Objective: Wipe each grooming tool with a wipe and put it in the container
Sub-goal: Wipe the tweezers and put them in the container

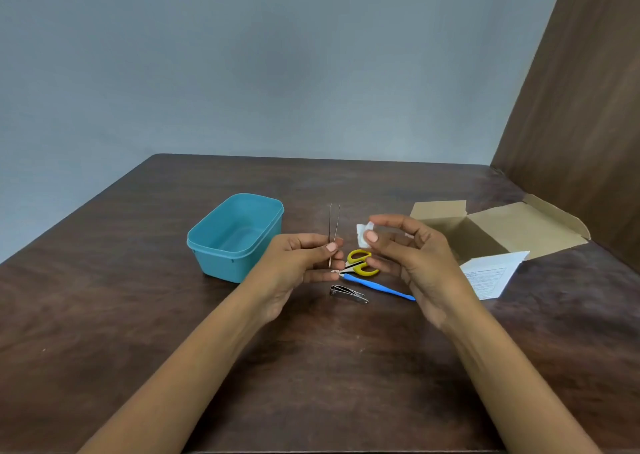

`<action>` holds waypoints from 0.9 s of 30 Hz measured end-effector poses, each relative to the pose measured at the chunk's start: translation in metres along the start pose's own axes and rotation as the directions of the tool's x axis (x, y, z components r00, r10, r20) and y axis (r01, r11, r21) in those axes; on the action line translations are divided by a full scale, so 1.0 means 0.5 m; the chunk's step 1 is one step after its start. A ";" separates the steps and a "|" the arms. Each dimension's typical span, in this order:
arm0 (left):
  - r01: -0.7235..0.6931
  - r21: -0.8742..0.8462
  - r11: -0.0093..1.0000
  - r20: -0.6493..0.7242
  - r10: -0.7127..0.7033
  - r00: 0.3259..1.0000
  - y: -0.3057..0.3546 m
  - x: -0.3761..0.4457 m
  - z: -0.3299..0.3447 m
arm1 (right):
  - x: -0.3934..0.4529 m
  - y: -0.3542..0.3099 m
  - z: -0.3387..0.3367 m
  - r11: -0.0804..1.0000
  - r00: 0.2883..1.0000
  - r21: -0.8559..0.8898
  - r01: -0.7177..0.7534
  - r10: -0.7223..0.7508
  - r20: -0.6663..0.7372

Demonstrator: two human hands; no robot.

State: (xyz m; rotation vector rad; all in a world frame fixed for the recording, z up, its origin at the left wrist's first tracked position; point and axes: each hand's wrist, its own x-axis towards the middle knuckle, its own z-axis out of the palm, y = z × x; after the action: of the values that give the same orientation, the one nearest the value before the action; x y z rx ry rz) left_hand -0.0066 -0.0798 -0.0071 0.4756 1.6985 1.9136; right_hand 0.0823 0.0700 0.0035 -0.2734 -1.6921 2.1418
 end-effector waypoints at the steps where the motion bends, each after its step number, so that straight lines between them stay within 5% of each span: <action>1: -0.003 0.012 1.000 0.004 0.003 1.000 0.000 0.000 0.000 | -0.001 0.004 0.003 1.000 1.000 -0.023 0.011 -0.011 -0.012; 11: -0.131 0.249 0.960 0.036 0.126 0.991 -0.001 -0.003 0.004 | 0.007 0.021 -0.001 0.965 0.989 -0.246 0.092 -0.117 -0.091; 27: -0.354 0.568 0.743 0.070 0.385 0.920 -0.022 0.007 0.003 | 0.006 0.012 0.000 0.999 0.996 -0.049 -0.009 0.005 -0.087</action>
State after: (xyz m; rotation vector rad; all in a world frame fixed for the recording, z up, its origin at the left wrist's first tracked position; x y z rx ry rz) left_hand -0.0065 -0.0757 -0.0182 1.0736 2.3630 1.6266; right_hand 0.0785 0.0699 -0.0021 -0.3811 -1.6988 2.0639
